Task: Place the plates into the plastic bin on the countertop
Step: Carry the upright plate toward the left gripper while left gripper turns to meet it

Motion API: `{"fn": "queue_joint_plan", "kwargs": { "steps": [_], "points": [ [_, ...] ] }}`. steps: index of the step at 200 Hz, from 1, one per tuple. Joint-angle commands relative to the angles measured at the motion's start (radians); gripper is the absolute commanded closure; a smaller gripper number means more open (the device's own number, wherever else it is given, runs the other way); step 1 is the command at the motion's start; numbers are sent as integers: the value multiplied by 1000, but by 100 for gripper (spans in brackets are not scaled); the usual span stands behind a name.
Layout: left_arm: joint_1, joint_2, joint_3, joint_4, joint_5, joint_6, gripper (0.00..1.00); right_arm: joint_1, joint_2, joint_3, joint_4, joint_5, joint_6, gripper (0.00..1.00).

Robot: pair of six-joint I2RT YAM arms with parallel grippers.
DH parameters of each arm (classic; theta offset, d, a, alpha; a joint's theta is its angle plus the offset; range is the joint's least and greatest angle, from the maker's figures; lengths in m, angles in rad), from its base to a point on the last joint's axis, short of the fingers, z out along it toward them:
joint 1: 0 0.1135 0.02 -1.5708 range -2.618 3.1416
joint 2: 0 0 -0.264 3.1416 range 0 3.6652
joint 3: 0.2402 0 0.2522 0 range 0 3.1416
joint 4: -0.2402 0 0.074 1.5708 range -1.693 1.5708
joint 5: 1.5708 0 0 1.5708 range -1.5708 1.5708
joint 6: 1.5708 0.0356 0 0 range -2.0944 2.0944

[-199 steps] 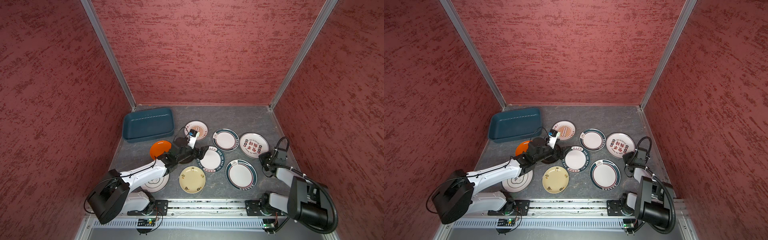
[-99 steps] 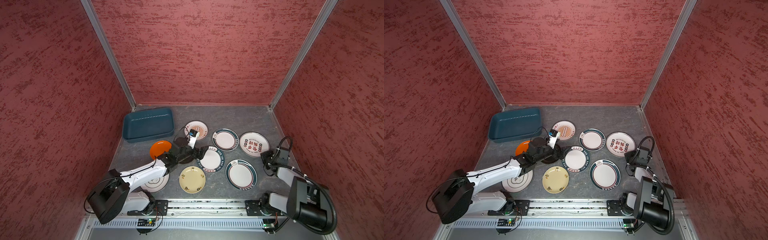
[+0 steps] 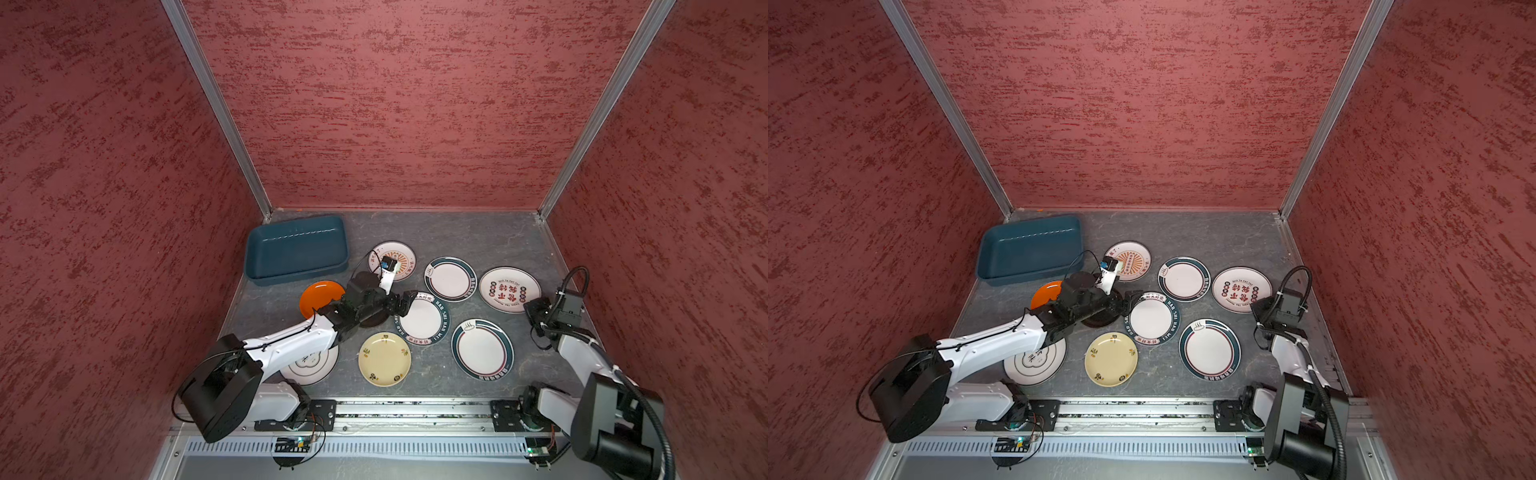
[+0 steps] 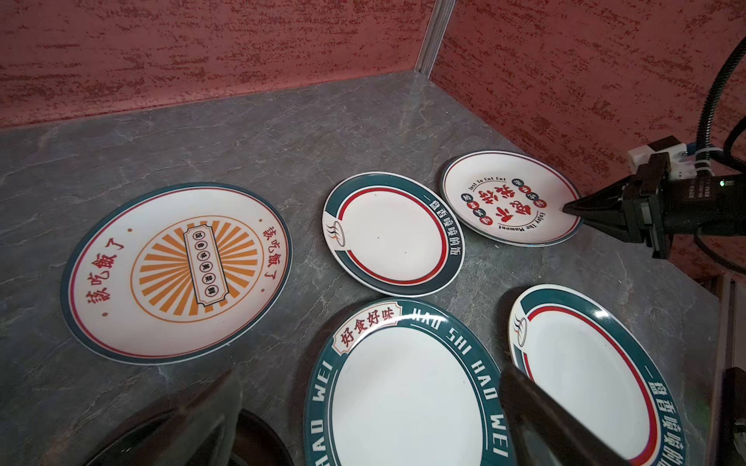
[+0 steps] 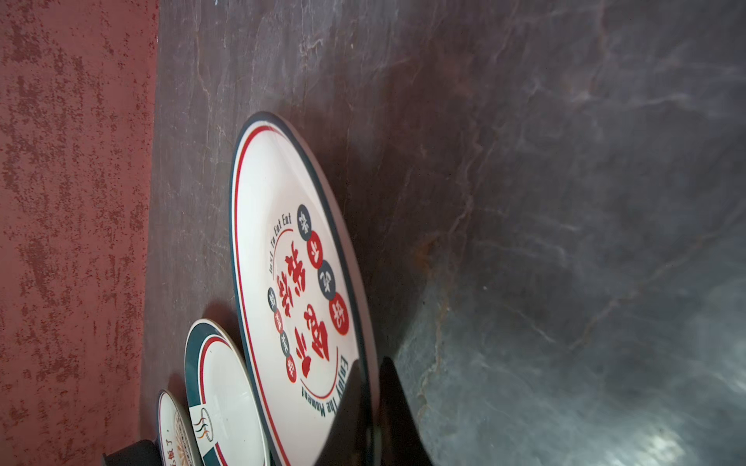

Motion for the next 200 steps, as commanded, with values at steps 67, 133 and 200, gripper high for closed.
{"fn": "queue_joint_plan", "kwargs": {
  "steps": [67,133,200],
  "points": [
    [-6,93,96,-137,-183,-51,1,-5,-160,183,-230,62,-129,100],
    [-7,91,105,-150,-188,-87,1,-2,-166,194,-226,-84,-125,100],
    [-7,124,163,-126,-117,-172,1,-3,-192,178,-171,-212,-102,100]
  ]
}}
